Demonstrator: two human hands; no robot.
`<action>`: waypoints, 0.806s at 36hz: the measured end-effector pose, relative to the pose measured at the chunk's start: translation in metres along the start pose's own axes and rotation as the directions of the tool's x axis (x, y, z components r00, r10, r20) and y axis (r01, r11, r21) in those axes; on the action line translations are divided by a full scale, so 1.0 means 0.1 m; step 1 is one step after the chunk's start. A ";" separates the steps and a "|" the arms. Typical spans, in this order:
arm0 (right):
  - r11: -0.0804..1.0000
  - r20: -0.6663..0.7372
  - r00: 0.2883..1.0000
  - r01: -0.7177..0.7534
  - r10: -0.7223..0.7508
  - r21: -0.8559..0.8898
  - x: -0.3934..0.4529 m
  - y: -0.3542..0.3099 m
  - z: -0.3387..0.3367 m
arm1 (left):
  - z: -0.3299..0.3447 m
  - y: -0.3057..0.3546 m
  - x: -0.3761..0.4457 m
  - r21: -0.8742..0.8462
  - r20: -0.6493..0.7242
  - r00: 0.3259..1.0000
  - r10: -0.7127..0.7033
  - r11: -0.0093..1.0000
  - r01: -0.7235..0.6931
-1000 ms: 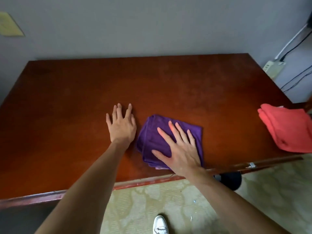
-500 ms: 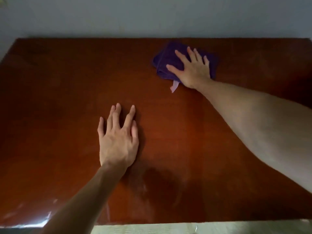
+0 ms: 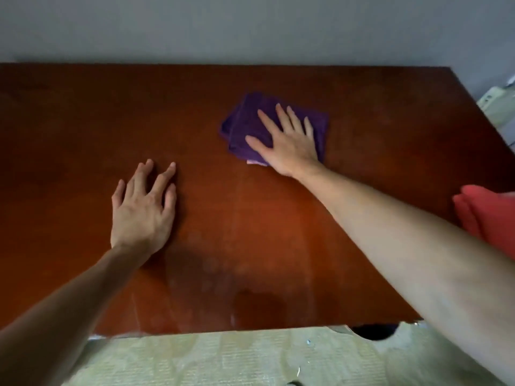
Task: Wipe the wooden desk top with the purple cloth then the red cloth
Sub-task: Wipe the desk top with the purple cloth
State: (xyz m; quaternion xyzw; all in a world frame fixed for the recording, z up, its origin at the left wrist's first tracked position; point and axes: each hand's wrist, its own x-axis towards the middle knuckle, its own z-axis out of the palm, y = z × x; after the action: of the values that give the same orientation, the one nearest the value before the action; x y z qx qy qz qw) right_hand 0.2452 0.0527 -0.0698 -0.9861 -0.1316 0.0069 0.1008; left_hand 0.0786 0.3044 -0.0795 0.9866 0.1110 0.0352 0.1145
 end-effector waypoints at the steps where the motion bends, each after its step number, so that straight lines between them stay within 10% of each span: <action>1: 1.000 -0.021 1.000 0.003 -0.003 -0.004 -0.26 0.02 0.02 | -0.01 0.00 -0.01 -0.005 -0.004 1.000 -0.004 1.000 0.003; 13: 0.996 -0.101 0.994 -0.055 0.049 -0.064 -2.52 0.35 0.04 | -0.18 0.43 -0.19 -0.006 -0.093 0.994 -0.065 0.998 0.065; 20: 0.991 -0.157 0.980 -0.128 0.120 -0.043 -2.35 0.42 0.03 | 0.01 1.34 -0.69 -0.101 -0.054 0.983 0.173 0.979 -0.178; 29: 0.974 -0.136 0.967 -0.224 0.217 -0.037 -0.82 1.00 -0.07 | 0.51 1.86 -0.35 -0.013 0.042 0.999 -0.009 1.000 0.010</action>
State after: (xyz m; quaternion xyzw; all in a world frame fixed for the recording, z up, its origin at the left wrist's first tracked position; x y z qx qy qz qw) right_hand 0.1916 -0.0644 -0.0840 -0.9953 -0.0143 -0.0502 0.0821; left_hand 0.0886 0.1090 -0.0867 0.9858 0.1130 0.0145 0.1237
